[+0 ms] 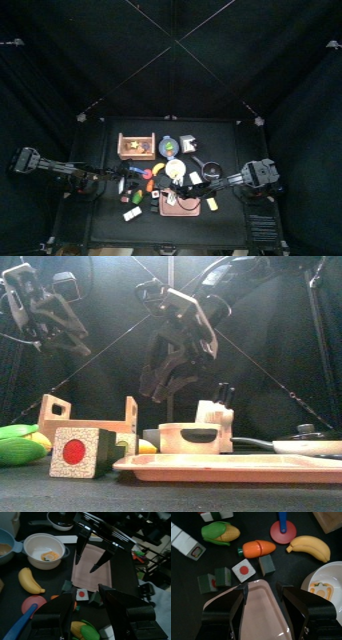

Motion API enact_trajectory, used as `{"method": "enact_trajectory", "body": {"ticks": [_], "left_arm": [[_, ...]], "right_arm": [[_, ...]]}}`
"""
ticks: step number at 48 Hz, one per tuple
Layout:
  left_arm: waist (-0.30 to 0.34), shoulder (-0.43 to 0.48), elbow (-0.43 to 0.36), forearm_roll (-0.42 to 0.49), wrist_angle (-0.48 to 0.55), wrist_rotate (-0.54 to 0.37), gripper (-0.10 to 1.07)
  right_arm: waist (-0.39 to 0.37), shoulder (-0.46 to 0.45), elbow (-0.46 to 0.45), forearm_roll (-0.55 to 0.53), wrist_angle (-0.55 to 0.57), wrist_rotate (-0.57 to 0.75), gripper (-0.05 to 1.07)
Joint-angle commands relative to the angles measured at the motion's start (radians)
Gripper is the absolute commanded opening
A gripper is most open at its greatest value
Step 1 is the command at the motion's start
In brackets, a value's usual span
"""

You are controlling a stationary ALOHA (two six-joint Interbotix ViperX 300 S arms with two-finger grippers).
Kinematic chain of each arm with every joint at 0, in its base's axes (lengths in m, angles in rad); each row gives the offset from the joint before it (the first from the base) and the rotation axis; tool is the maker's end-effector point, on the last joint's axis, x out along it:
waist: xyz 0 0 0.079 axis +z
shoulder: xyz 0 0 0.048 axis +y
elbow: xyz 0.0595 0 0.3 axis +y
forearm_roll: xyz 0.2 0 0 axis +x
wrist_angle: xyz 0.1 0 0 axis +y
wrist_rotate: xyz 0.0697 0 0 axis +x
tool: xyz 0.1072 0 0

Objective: Grab half of white sushi roll

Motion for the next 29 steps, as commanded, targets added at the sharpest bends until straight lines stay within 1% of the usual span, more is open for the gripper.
{"method": "enact_trajectory", "body": {"ticks": [1,7,13,17,21,26,29], "left_arm": [[-0.012,-0.005,-0.057,-0.018,0.063,0.002,0.81],[-0.011,0.003,-0.123,-0.023,0.176,0.000,0.81],[-0.006,0.018,-0.167,-0.020,0.235,0.000,0.81],[0.000,0.037,-0.183,-0.020,0.262,-0.002,0.81],[0.012,0.067,-0.199,-0.025,0.313,-0.011,0.81],[0.021,0.100,-0.221,-0.017,0.383,-0.074,0.81],[0.021,0.117,-0.238,0.028,0.422,-0.132,0.81]], "right_arm": [[0.011,-0.077,0.017,0.014,-0.002,0.002,0.84],[0.018,-0.121,0.061,0.055,-0.002,0.002,0.84],[0.020,-0.161,0.097,0.095,-0.002,0.002,0.84],[0.025,-0.195,0.120,0.115,-0.002,0.002,0.84],[0.028,-0.224,0.138,0.132,-0.002,0.002,0.84],[0.028,-0.258,0.161,0.149,-0.005,0.002,0.84],[0.026,-0.279,0.175,0.153,-0.005,0.002,0.84]]}}
